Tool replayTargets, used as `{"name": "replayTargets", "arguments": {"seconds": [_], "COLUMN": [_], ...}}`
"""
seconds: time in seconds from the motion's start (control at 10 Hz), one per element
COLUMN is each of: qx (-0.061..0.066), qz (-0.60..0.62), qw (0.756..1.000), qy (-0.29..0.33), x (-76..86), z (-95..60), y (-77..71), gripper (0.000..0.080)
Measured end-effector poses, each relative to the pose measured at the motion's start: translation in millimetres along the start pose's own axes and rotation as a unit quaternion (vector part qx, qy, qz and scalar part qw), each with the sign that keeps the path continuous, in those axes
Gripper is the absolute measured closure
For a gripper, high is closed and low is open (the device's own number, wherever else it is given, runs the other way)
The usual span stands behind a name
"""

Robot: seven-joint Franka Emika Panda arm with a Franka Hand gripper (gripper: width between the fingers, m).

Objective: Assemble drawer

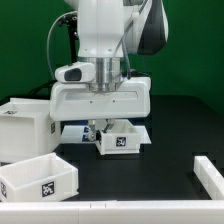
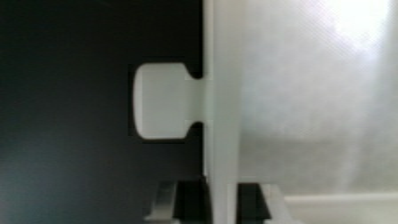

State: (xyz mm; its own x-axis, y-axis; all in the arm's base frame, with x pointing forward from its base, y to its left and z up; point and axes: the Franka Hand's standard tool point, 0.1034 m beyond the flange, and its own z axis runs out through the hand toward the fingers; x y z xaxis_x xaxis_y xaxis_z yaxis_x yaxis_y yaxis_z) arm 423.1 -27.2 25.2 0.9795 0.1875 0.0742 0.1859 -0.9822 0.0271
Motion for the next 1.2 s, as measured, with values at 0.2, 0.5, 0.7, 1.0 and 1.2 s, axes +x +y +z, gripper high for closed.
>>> {"name": "replayTargets", "arguments": {"seconds": [0.2, 0.5, 0.7, 1.0, 1.2], "qx": [0.000, 0.006, 0.017, 0.019, 0.019], "qz": [0.000, 0.003, 0.023, 0.026, 0.026], "qw": [1.000, 1.000, 0.999, 0.999, 0.999], "qy": [0.000, -0.014, -0.038, -0.043, -0.043], "x": [0.0, -4.1, -6.6, -5.7, -5.7], "z": [0.0, 1.9, 3.2, 3.4, 3.4], "y": [0.0, -3.4, -8.9, -12.4, -12.4], "gripper": [0.0552, 0.0227, 0.0154, 0.0151, 0.0151]}}
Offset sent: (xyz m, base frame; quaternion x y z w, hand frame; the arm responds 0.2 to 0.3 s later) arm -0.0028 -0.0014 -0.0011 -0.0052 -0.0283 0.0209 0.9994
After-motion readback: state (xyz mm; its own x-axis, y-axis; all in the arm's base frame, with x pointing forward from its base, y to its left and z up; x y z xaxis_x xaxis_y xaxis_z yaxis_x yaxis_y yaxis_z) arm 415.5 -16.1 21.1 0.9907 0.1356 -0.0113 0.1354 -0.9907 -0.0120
